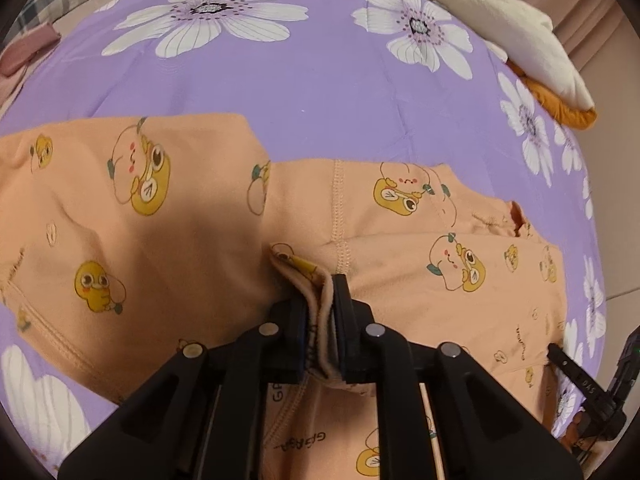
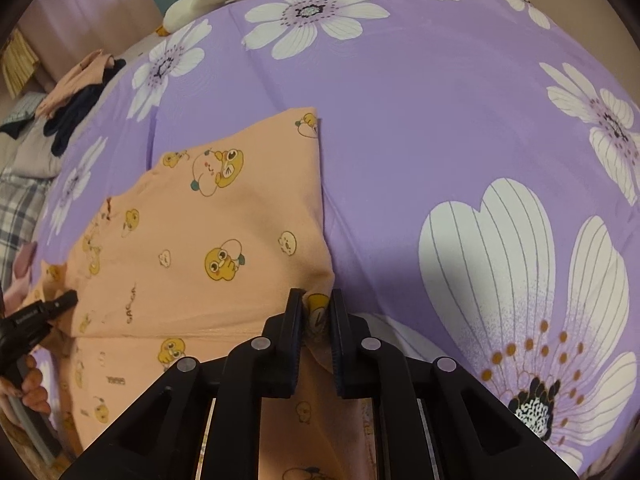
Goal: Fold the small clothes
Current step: 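Grasp the onesie side edge with the right gripper, then hold the onesie fabric pinched in both grippers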
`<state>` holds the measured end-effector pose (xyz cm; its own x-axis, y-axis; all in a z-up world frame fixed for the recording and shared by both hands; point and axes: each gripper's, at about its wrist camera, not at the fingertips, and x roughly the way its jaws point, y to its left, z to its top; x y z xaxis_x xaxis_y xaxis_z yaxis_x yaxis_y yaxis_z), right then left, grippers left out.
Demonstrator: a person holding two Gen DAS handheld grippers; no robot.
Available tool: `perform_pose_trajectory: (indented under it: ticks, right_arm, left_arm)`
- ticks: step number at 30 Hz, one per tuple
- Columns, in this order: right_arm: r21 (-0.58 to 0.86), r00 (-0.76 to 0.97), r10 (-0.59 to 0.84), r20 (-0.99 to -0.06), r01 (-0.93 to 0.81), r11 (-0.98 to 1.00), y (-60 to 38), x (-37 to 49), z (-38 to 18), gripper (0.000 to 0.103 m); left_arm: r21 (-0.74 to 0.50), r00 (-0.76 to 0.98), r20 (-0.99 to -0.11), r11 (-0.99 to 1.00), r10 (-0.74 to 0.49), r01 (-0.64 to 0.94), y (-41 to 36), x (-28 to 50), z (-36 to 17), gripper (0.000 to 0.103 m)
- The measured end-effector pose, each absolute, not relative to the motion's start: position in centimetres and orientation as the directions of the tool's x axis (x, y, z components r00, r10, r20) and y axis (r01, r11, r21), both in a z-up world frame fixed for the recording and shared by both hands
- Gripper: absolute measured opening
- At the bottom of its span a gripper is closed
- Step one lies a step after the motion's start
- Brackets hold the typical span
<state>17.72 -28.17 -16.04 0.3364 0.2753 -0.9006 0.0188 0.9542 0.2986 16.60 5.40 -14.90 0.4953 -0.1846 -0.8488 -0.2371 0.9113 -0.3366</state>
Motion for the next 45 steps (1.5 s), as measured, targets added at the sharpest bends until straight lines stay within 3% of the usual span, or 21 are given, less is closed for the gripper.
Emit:
perform_pose_trajectory:
  ticks: [14,19,30,45]
  right_arm:
    - [0.247,0.315,0.226,-0.922,0.03,0.969,-27.2,18.4,-16.3,0.01]
    - [0.291,0.303,0.255,-0.918,0.08,0.953,-27.8,18.5,-16.5,0.01]
    - [0.24,0.313,0.2,-0.928,0.095,0.966,-26.9,18.5,-16.4,0.01]
    - [0.278,0.33,0.234,-0.915,0.093,0.956,-27.8,18.0,-16.6,0.011]
  left_arm:
    - [-0.371,0.556,-0.802,0.911,-0.219,-0.177,5.6,15.8,-15.4,0.015]
    - [-0.416,0.571,-0.78,0.893,-0.255,-0.169,6.1,15.6,-15.6,0.014]
    - [-0.423,0.59,-0.763,0.895,-0.265,-0.144,6.1,15.3,-15.7,0.014]
    - [-0.408,0.605,-0.756,0.902,-0.248,-0.14,5.9,15.2,-15.7,0.015]
